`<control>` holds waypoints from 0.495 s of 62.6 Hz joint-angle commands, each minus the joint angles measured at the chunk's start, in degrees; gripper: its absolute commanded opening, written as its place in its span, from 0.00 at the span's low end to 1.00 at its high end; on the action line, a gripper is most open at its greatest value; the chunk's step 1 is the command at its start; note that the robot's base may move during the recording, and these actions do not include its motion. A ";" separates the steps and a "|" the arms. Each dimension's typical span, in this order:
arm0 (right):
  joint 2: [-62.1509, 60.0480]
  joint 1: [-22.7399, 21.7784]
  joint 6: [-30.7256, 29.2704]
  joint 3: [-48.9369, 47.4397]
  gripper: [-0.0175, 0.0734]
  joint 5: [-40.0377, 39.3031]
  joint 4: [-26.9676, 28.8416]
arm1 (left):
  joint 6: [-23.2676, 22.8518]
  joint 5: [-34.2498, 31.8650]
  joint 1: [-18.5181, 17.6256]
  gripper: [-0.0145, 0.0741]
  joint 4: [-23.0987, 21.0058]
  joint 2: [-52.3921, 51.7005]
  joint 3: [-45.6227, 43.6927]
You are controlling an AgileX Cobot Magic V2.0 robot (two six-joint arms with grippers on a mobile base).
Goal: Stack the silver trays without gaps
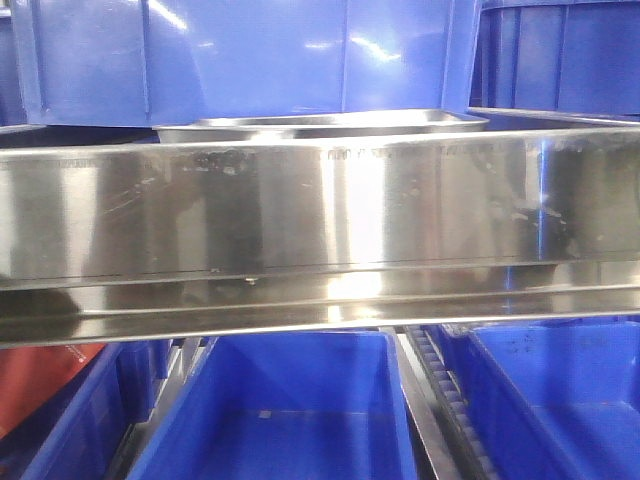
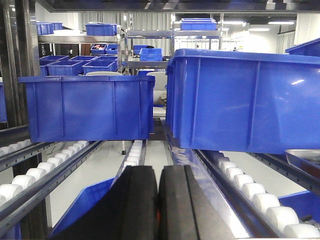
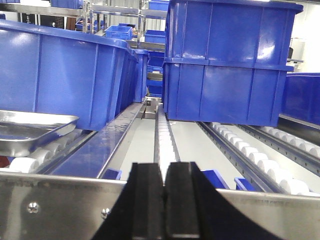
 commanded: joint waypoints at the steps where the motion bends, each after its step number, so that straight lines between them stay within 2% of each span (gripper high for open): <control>1: -0.23 0.06 0.10 0.00 0.10 -1.19 -0.07 | 0.11 -0.62 -0.37 0.17 -0.32 -0.20 -0.15; 31: -0.23 0.06 0.10 0.00 0.10 -1.19 -0.07 | 0.11 -0.62 -0.37 0.17 -0.32 -0.20 -0.15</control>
